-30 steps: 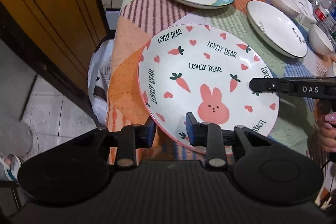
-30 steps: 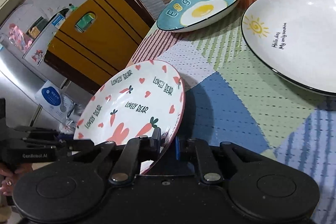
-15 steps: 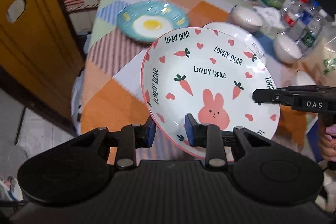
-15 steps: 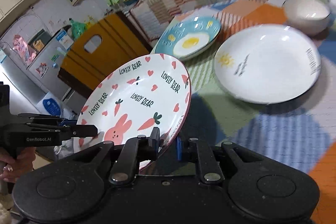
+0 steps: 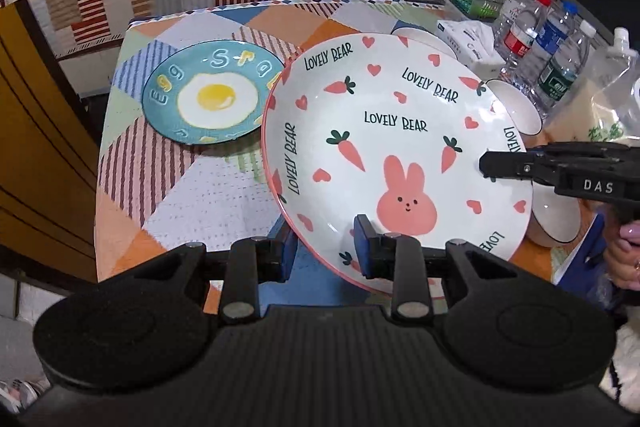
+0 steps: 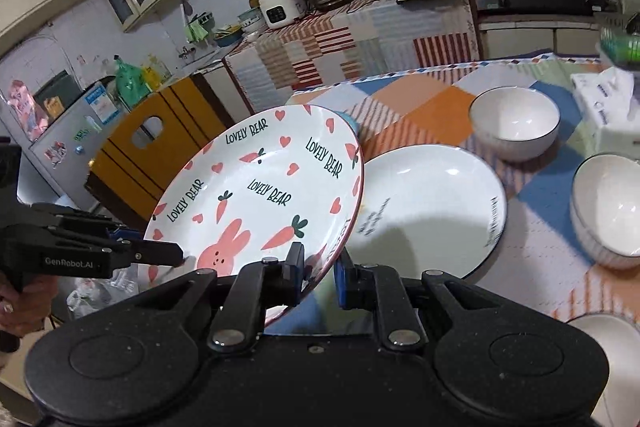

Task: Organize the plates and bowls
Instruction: 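Lower the bunny plate onto the white sun plate and open the right gripper, then move the right gripper to the rim of the blue egg plate, then grasp the blue egg plate rim with the right gripper and lift, then lower the egg plate onto the bunny plate and open the right gripper, then move the right gripper to the rim of a white bowl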

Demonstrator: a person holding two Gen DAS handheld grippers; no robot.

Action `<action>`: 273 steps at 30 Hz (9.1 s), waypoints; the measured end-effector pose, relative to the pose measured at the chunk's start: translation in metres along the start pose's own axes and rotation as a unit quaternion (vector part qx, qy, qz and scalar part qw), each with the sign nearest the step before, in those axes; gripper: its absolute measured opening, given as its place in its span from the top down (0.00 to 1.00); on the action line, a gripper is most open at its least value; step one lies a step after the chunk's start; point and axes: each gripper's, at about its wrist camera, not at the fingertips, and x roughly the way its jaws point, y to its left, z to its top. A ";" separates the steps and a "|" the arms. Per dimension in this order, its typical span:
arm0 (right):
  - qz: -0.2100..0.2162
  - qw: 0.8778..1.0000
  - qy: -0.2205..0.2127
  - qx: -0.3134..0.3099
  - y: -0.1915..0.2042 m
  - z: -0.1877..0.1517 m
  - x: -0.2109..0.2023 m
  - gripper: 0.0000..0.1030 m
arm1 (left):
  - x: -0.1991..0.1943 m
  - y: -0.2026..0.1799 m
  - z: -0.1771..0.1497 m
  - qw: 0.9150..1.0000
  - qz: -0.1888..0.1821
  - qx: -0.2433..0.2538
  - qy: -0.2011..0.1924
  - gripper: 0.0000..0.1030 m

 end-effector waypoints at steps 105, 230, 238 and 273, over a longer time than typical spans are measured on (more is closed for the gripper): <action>-0.018 0.993 0.056 -0.098 0.035 0.153 0.149 0.31 | 0.055 0.145 0.132 0.996 0.092 -0.006 0.010 0.21; -0.227 0.971 0.042 -0.065 -0.060 0.014 0.087 0.67 | 0.155 0.006 0.073 0.993 0.021 -0.086 0.074 0.83; -0.267 0.959 0.029 -0.095 -0.054 0.006 0.089 0.68 | 0.120 -0.010 0.077 0.995 0.031 -0.069 0.060 0.84; -0.202 0.976 -0.047 0.071 -0.105 -0.063 -0.121 0.30 | 0.064 -0.193 0.019 0.983 -0.048 0.132 0.116 0.60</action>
